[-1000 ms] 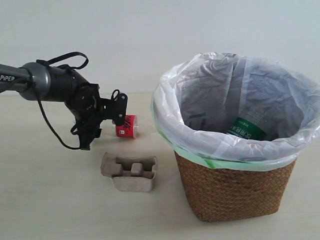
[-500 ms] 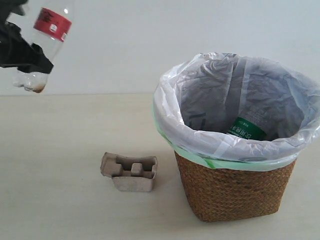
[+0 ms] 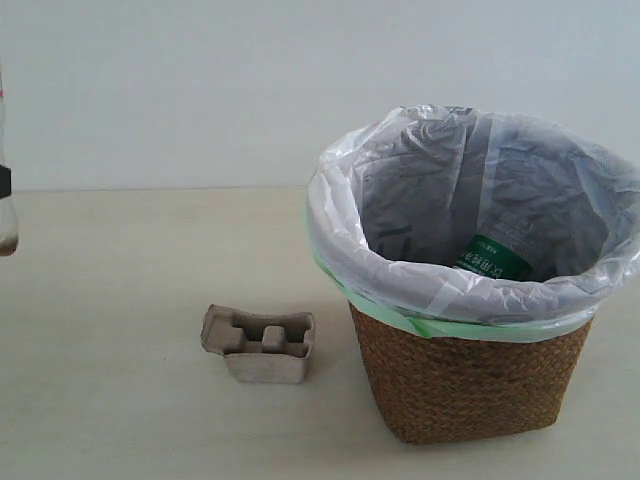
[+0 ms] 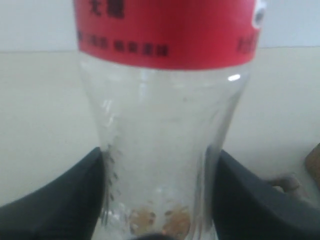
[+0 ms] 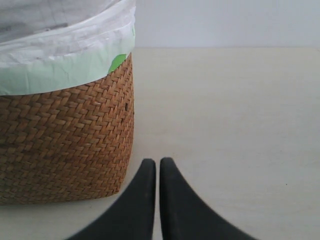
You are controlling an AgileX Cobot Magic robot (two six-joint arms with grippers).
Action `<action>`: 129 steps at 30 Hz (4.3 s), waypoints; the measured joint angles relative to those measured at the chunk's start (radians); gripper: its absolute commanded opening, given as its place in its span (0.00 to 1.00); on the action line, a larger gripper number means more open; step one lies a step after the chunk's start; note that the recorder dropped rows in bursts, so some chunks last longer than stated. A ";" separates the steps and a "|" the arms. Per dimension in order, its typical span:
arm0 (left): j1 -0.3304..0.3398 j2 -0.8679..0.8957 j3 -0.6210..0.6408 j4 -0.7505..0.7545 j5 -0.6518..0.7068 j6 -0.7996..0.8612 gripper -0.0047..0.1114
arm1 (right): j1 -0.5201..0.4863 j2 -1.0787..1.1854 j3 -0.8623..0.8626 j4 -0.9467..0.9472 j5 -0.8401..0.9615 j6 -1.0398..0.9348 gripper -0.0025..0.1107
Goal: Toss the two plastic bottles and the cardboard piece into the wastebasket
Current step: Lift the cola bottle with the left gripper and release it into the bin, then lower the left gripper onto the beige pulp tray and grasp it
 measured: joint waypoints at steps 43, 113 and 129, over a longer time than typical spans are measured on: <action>0.171 0.096 -0.074 1.291 0.299 -0.981 0.07 | 0.000 0.000 0.000 0.000 0.000 0.000 0.02; -0.505 0.794 -0.558 0.651 0.321 0.468 0.76 | 0.000 0.000 0.000 0.000 0.000 0.000 0.02; -0.598 0.903 -0.558 0.651 0.231 0.508 0.76 | 0.000 0.000 0.000 0.000 0.000 0.000 0.02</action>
